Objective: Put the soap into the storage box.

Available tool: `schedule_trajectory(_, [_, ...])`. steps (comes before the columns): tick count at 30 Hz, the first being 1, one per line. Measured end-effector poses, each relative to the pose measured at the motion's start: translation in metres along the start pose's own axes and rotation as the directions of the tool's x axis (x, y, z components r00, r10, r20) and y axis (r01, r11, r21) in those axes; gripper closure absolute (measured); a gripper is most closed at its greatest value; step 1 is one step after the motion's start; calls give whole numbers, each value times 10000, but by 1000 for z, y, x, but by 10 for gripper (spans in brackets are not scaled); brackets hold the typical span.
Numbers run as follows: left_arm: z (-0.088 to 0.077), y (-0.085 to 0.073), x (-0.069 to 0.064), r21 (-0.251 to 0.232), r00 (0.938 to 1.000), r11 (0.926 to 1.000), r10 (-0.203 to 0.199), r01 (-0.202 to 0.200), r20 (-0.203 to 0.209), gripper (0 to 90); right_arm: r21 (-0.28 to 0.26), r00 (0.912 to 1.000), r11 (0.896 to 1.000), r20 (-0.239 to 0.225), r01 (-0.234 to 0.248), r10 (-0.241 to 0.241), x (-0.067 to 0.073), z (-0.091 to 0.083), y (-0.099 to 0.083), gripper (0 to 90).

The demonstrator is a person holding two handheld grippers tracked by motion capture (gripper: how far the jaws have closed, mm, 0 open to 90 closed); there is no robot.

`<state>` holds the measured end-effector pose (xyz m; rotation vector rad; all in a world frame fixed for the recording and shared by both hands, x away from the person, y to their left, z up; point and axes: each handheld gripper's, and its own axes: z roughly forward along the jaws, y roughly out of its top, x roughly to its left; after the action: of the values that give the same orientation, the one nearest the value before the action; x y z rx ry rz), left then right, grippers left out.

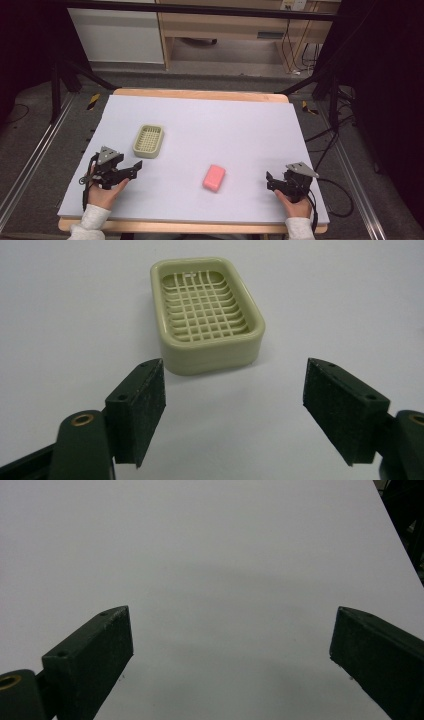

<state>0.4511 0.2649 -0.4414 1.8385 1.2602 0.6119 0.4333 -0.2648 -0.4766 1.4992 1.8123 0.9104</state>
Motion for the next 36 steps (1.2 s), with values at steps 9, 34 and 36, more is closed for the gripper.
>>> schedule_trajectory(9, [0,14,-7,-202,9999,9998,66,-64,98,238,0,9999,9999,-29,111,-111,1,0,0,43])
schedule_trajectory(34, [16,45,-52,-480,9947,9980,445,-401,927,236,235,9998,9997,-198,65,-60,0,3,-1,48])
schedule_trajectory(36, [17,47,-55,-508,9935,9978,468,-417,1036,235,222,9998,9997,-191,89,-85,0,3,-1,48])
